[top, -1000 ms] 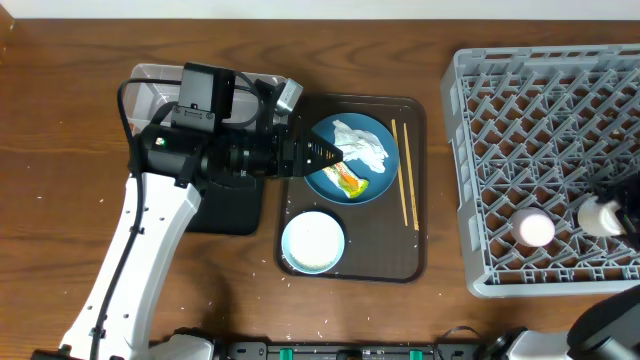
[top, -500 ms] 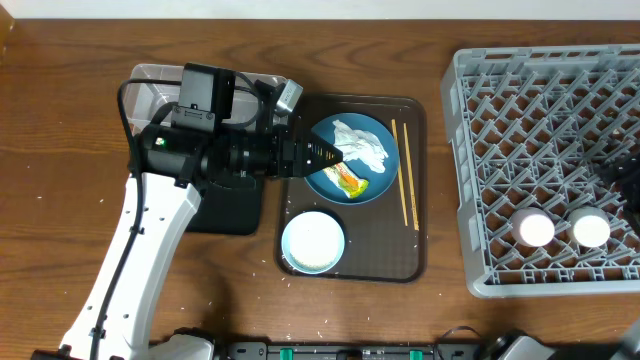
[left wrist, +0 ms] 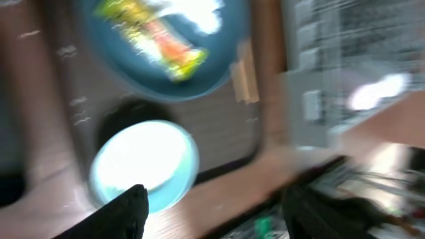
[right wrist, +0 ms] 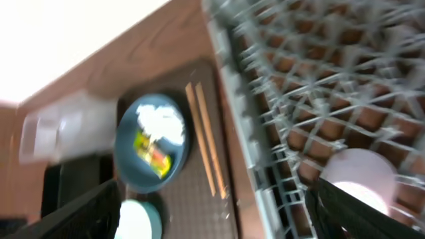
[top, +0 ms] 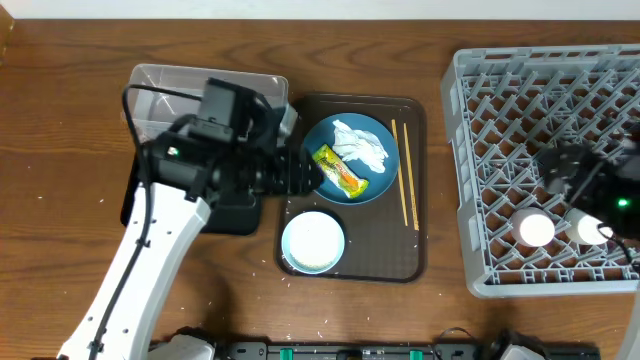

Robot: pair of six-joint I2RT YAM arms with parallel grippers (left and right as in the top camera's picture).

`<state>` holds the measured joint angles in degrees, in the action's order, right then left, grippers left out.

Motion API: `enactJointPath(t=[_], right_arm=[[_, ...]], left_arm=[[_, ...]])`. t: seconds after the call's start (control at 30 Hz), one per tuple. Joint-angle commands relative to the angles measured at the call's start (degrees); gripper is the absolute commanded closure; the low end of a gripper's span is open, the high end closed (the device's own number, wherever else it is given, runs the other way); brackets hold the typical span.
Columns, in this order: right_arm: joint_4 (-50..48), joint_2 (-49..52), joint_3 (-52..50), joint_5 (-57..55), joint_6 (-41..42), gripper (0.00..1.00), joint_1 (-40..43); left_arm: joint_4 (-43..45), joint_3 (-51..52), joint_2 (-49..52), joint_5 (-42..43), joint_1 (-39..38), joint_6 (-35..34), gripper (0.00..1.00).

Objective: Sort waste into correct bins and load items into the dishwasher rack
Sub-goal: 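Grasp the light blue rice bowl rim with the left gripper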

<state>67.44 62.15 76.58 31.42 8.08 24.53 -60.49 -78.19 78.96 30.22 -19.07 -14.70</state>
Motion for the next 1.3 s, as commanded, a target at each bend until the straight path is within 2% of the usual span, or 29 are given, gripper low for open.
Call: enactJointPath(t=[0.0,0.17,0.4,0.7,0.87,1.1,1.27], right_arm=[[0.83,0.00,0.57,1.42,-4.13,0.14,-4.87],[0.48,-0.02,0.57,1.44,-4.52,0.14,-7.61],[0.74,-0.02,0.57,1.42,-4.59,0.13,-7.74],[1.16,0.00,0.57,1.42,-5.40,0.12,-7.74],[1.33,0.00,0.55,1.42,-5.60,0.10,-7.74],[1.97,0.00,0.55,1.40,-5.86,0.08,-7.74],[1.92,0.00,0.57,1.40,-5.84,0.05,-7.74]], left_arm=[[-1.86,1.14,-0.28,-15.93,-3.67,0.96,0.33],[-1.81,2.23,0.42,-23.32,-8.81,-0.04,0.33],[0.00,2.23,3.43,-23.91,-12.94,-1.05,0.38],[8.24,2.23,10.64,-24.00,-15.67,-1.64,0.40],[15.72,2.23,12.66,-26.62,-15.67,-1.49,0.40],[12.22,2.23,12.46,-26.67,-15.67,-1.77,0.42],[6.93,2.23,11.13,-26.14,-15.69,-4.81,0.43]])
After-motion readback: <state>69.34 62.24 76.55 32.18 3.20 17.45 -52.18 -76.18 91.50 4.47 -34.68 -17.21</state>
